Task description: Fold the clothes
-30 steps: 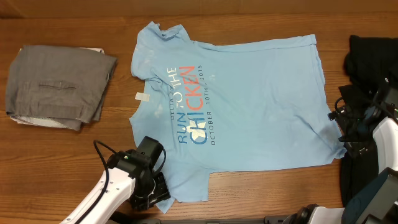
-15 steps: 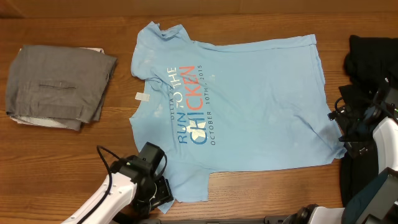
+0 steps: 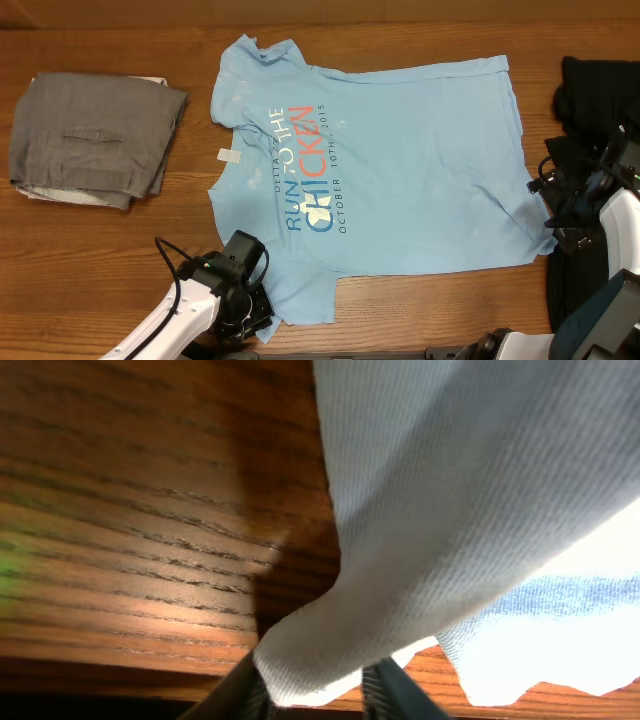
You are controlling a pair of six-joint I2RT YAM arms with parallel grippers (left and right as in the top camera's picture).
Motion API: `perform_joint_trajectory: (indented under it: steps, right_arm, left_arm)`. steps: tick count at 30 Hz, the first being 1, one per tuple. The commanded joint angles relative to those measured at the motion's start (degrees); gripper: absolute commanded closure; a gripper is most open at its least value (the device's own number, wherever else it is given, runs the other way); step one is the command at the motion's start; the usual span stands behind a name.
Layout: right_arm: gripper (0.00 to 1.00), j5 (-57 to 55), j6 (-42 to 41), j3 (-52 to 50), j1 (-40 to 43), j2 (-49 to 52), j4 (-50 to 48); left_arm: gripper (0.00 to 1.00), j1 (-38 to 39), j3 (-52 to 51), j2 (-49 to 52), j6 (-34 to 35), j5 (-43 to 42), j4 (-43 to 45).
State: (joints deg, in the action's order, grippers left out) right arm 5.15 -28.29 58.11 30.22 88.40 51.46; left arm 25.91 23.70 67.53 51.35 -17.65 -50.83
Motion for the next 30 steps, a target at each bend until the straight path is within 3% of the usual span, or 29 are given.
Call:
perform_joint_trajectory:
  steps: [1, 7, 11, 20, 24, 30]
  right_arm:
    - [0.0, 0.1, -0.1, 0.0, -0.2, -0.5, -0.3]
    - [0.0, 0.1, -0.1, 0.0, -0.2, -0.5, -0.3]
    - [0.0, 0.1, -0.1, 0.0, -0.2, -0.5, -0.3]
    - [0.0, 0.1, -0.1, 0.0, -0.2, -0.5, -0.3]
    - [0.0, 0.1, -0.1, 0.0, -0.2, -0.5, -0.3]
    - [0.0, 0.1, -0.1, 0.0, -0.2, -0.5, -0.3]
  left_arm:
    - [0.73, 0.5, -1.7, 0.3, -0.1, 1.1, 1.3]
    - [0.73, 0.5, -1.7, 0.3, -0.6, 1.1, 1.3]
    - [0.96, 0.5, -1.0, 0.3, -1.3, 1.1, -1.2]
    - [0.93, 0.5, 13.6, 0.3, -6.3, 11.7, -17.6]
    - [0.87, 0.5, 15.8, 0.3, -7.6, 11.4, -17.7]
    - [0.93, 0.5, 15.8, 0.3, -7.7, 12.0, -17.4]
